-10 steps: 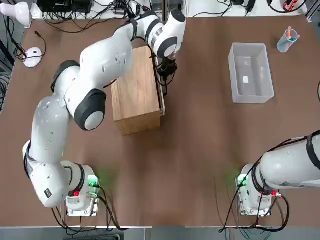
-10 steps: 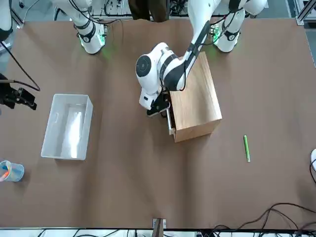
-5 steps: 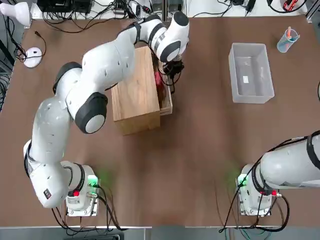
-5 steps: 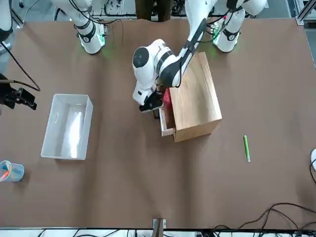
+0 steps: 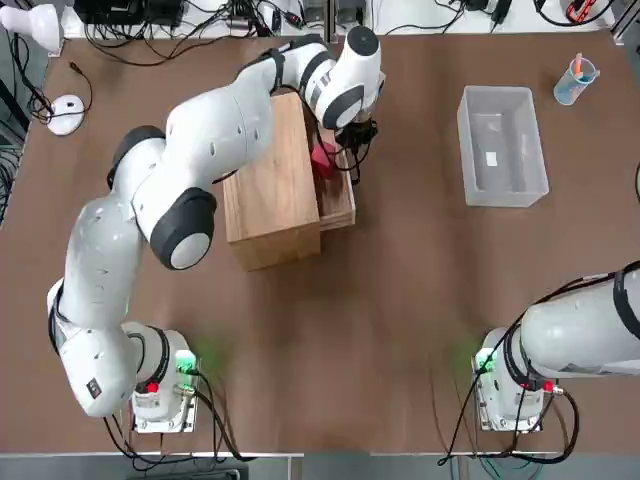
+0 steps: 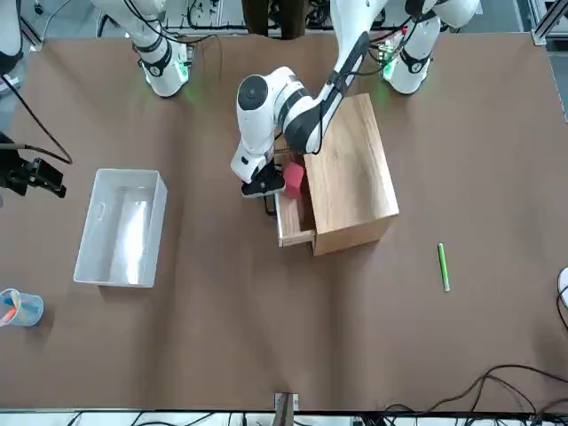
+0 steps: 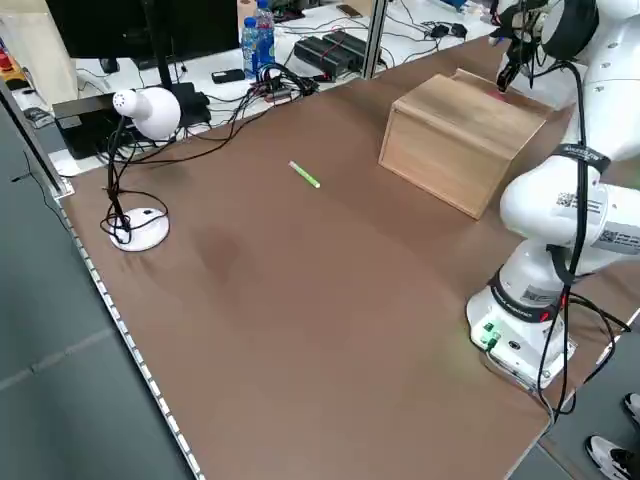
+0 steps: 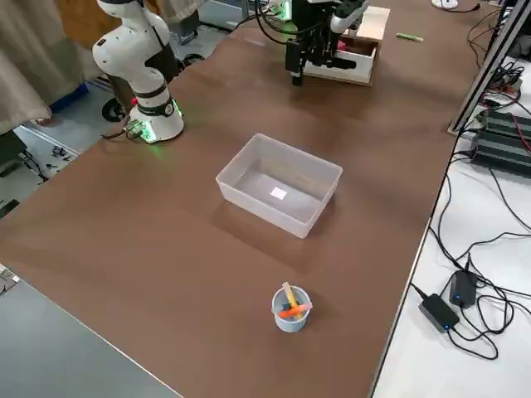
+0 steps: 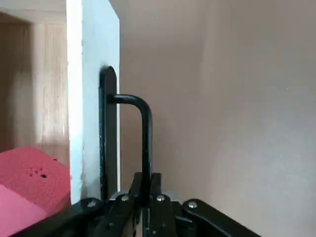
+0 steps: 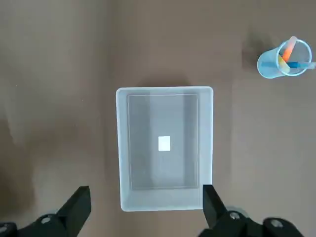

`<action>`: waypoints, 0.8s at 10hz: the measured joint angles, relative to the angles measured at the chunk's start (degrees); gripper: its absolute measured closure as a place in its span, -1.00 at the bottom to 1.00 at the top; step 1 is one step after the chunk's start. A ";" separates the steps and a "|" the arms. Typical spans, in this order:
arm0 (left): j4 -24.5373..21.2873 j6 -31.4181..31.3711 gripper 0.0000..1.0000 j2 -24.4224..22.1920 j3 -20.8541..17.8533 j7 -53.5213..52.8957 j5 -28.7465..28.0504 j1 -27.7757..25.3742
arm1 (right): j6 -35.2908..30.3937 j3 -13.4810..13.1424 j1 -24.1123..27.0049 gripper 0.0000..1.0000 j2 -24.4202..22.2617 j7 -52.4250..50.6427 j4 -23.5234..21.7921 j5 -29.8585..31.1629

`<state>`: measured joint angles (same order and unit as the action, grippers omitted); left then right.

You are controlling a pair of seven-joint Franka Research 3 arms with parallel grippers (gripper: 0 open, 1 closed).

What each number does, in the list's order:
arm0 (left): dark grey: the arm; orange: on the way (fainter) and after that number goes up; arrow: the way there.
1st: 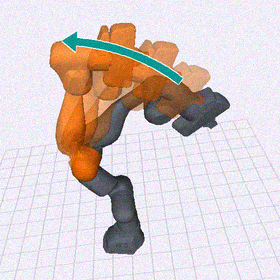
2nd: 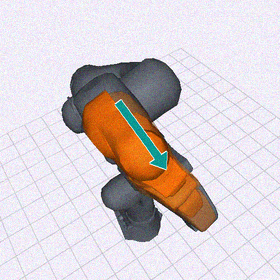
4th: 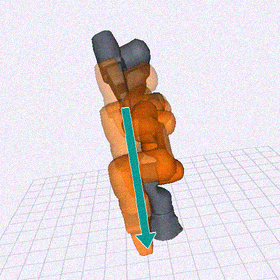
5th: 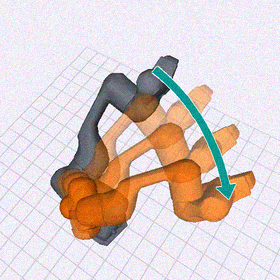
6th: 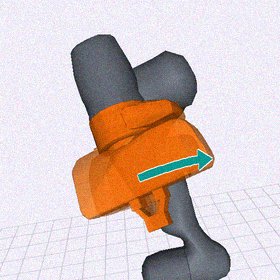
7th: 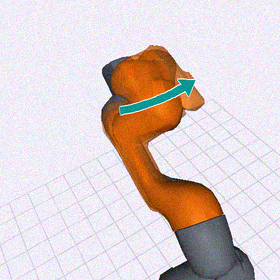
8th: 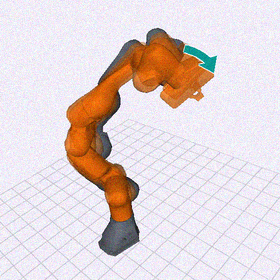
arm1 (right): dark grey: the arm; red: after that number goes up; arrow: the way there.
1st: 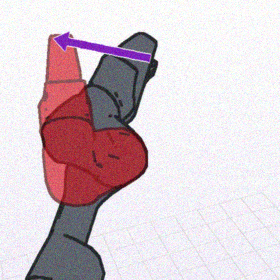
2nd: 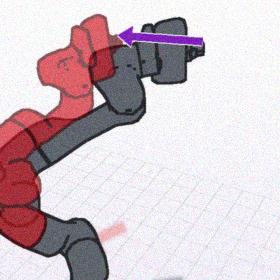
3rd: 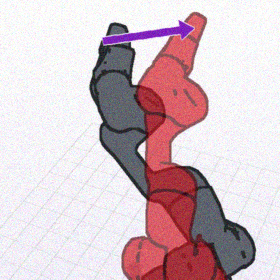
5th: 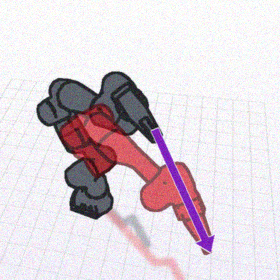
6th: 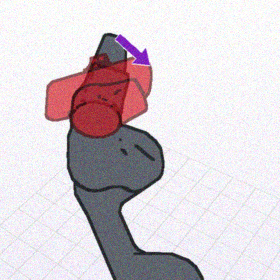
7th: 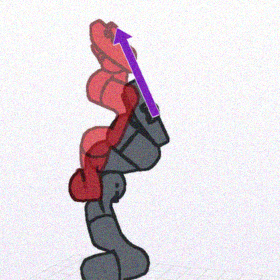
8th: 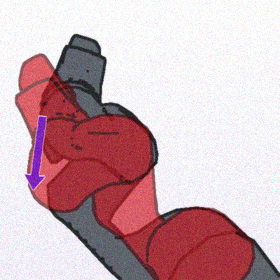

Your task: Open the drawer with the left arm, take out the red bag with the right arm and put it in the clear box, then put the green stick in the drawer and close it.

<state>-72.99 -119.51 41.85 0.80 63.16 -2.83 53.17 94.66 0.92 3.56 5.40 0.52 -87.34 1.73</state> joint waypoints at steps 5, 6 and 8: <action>-0.42 -3.23 0.61 -0.01 0.26 0.08 0.15 0.21 | 0.00 -0.02 0.01 -1.00 0.02 0.00 0.00 0.00; -0.43 -4.51 0.28 -0.01 0.29 0.19 0.39 0.35 | 0.00 -0.02 0.01 -1.00 0.02 0.00 0.00 0.00; -0.46 -12.92 -0.32 0.56 1.17 1.22 3.92 0.51 | 0.00 -0.02 0.00 -1.00 0.03 0.00 0.00 0.00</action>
<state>-73.45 -132.44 42.41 1.97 64.38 1.09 53.68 94.66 0.90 3.57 5.43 0.52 -87.34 1.73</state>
